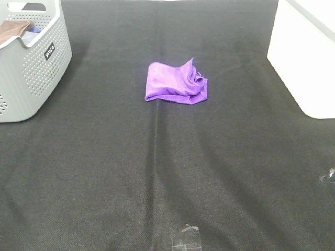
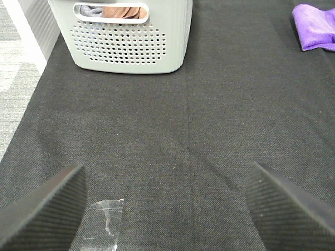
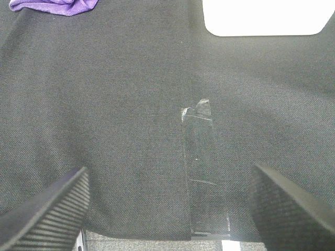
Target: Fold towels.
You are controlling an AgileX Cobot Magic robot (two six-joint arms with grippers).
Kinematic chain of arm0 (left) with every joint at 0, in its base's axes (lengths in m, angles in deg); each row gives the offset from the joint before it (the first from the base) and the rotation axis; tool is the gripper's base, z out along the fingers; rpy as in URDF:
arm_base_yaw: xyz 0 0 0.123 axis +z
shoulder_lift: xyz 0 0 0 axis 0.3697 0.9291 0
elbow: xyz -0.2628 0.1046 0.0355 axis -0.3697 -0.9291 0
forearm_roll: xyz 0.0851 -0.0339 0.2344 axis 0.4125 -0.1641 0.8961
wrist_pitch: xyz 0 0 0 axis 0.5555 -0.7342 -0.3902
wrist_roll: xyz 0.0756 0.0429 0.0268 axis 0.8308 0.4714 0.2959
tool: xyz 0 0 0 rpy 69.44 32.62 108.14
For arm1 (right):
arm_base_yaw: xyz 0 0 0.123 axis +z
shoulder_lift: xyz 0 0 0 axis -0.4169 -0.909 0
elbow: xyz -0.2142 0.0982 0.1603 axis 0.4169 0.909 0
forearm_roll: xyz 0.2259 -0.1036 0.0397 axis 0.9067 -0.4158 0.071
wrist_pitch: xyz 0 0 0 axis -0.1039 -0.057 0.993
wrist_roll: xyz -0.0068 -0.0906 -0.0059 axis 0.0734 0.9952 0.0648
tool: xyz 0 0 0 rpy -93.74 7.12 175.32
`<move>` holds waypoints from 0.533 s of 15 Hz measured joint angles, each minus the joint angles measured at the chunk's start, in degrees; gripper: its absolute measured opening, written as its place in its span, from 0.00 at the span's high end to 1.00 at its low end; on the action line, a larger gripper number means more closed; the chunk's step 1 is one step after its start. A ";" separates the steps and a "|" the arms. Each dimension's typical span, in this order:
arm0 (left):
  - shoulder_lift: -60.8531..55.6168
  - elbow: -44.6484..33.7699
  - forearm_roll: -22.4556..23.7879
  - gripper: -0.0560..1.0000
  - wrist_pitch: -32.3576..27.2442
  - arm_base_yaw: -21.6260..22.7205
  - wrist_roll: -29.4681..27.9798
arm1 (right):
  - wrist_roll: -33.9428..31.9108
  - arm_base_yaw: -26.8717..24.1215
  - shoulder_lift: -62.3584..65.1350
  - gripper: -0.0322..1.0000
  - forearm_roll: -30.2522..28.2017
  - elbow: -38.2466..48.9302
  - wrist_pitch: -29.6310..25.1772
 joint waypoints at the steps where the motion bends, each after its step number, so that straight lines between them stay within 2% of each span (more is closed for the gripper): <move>1: 0.00 0.00 0.00 0.22 0.00 0.00 0.00 | 0.00 0.00 0.00 0.18 0.00 0.00 0.00; 8: 0.00 0.00 0.00 0.22 0.00 0.00 0.00 | 0.00 0.00 0.00 0.18 0.00 0.00 0.00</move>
